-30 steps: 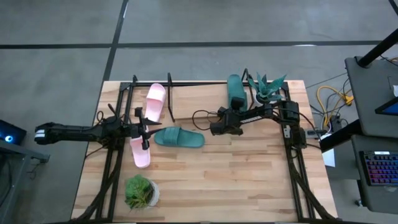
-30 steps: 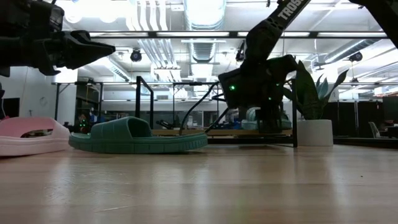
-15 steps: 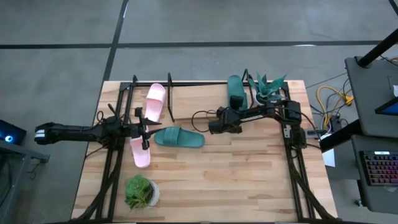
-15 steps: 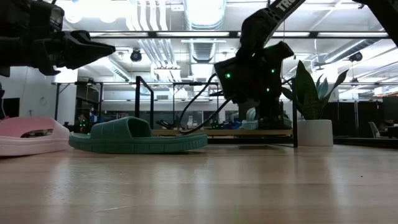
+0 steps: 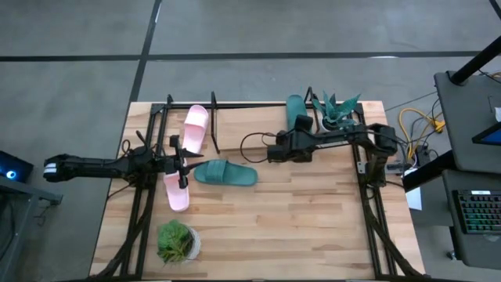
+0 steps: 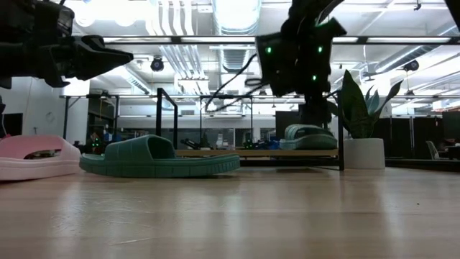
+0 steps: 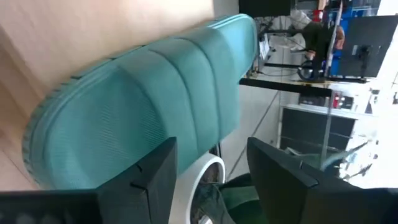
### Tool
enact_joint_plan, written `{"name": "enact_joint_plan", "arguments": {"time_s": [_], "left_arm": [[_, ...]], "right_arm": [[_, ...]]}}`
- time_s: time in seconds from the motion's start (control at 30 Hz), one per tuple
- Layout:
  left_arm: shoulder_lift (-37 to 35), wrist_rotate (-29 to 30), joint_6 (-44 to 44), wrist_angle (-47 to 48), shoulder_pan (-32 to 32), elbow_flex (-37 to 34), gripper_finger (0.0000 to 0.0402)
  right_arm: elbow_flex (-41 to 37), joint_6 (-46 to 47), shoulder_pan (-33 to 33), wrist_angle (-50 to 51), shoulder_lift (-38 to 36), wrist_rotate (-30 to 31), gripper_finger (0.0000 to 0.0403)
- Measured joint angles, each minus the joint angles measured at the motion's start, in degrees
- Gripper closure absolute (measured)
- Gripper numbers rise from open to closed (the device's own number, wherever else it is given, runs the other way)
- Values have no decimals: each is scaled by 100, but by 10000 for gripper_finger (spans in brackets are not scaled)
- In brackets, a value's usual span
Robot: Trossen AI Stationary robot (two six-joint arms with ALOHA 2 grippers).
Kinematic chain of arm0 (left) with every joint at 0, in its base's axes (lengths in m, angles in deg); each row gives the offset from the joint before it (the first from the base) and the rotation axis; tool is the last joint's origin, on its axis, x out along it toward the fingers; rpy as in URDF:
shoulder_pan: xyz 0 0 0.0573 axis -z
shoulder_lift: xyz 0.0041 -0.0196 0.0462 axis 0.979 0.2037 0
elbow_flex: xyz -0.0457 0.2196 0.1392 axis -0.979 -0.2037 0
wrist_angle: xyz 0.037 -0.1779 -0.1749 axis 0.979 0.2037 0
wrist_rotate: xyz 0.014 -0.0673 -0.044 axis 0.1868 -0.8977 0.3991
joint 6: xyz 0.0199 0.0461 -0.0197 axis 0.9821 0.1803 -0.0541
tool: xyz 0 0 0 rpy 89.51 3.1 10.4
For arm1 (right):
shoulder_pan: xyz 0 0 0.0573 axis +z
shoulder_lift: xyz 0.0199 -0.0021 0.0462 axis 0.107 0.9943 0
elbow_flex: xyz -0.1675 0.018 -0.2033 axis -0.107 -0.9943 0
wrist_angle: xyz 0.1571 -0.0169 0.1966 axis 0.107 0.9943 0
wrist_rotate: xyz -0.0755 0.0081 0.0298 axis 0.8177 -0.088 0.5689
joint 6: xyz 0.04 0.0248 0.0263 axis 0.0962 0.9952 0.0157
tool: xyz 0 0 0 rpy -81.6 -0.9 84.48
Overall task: Pick and place slides into the shelf
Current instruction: Put the right green slide on the shelf, then put the green slide on the shelf
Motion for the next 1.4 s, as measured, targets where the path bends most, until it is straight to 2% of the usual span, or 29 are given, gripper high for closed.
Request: {"name": "enact_joint_plan", "arguments": {"time_s": [0.17,0.33,0.57,0.77,1.0,1.17,1.4], "left_arm": [[0,0,0,0,0,0,311],[-1,0,0,0,0,0,311],[-2,2,0,0,0,0,311],[-2,0,0,0,-1,0,311],[-2,0,0,0,-1,0,311],[-2,2,0,-2,-1,0,311],[-2,0,0,-3,0,0,311]], "right_arm": [[0,16,12,-36,-361,-48,220],[0,331,118,-175,-732,-411,220],[-17,160,640,-874,-1186,-460,220],[-37,-694,1195,-1955,-1284,-614,220],[-198,-1960,1592,-3503,-1083,-2007,220],[-601,-3019,1790,-4514,-999,-2673,220],[-1414,-3646,1939,-5680,-924,-2905,220]]}}
